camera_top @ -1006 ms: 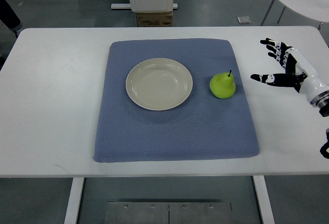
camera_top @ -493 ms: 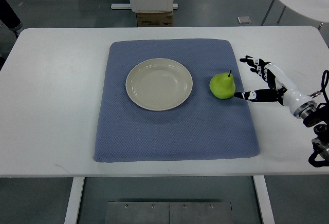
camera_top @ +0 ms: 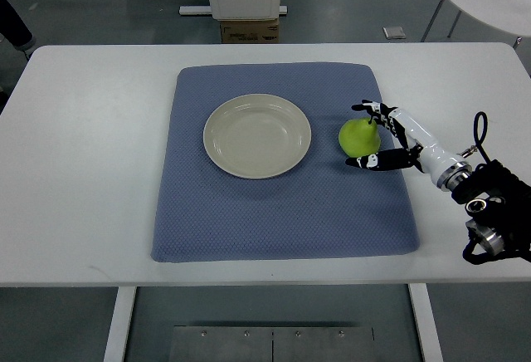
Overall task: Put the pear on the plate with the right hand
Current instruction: 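Move the open right hand toward the green pear, then close the right hand's fingers around the green pear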
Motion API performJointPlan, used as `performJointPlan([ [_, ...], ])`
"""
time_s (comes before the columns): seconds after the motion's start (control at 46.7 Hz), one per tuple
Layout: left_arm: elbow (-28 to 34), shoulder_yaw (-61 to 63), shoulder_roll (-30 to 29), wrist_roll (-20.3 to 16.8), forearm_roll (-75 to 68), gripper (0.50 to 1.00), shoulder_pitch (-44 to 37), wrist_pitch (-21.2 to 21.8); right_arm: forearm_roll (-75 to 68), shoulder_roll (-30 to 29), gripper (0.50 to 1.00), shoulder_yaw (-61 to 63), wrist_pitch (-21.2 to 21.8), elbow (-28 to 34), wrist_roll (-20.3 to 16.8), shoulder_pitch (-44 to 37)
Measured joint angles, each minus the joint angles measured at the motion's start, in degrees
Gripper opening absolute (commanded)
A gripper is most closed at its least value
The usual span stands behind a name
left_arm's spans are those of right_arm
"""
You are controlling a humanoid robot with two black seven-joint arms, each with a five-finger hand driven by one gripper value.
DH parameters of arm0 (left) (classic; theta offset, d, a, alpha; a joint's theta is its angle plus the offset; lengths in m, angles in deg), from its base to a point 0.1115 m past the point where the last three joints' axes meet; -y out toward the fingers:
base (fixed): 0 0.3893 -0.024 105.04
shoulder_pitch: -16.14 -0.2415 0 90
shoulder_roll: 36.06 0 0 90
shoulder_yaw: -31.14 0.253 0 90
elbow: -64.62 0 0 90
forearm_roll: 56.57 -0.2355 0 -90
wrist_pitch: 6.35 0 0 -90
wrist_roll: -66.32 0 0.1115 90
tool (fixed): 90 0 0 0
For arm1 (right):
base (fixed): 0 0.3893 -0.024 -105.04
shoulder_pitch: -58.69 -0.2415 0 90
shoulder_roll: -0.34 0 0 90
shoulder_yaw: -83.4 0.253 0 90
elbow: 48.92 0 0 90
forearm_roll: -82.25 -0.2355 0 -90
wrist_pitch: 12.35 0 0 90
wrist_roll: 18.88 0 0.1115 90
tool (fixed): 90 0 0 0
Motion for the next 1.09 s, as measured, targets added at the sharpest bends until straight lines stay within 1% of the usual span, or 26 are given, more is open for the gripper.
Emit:
performJointPlan([
  [0.343,0.0,0.0,0.0,0.0,0.0,1.0,0.0,0.0,-0.16,-1.62,1.0,-1.44,-3.7,-1.86,-1.98,-0.3],
  [0.621,0.0,0.0,0.0,0.0,0.0,1.0,0.0,0.0,-0.35,-1.71,0.996,-1.57,-4.67,-2.87,-3.3,-0.29],
  [0.707,0.0,0.0,0.0,0.0,0.0,1.0,0.0,0.0,-0.36,-1.97,0.975,-1.57,-4.97,-3.07,-3.5,-0.28],
  [0.749,0.0,0.0,0.0,0.0,0.0,1.0,0.0,0.0,-0.34,-2.18,0.954,-1.65,-5.03,-3.12,-3.69,-0.27],
  [0.814,0.0,0.0,0.0,0.0,0.0,1.0,0.0,0.0,-0.31,-2.31,0.945,-2.18,-5.16,-3.25,-3.93,-0.26],
  [0.899,0.0,0.0,0.0,0.0,0.0,1.0,0.0,0.0,-0.35,-2.33,0.914,-3.22,-5.92,-3.43,-4.04,-0.88],
  [1.092,0.0,0.0,0.0,0.0,0.0,1.0,0.01,0.0,-0.58,-4.09,0.887,-4.71,-6.78,-4.04,-4.16,-2.34],
])
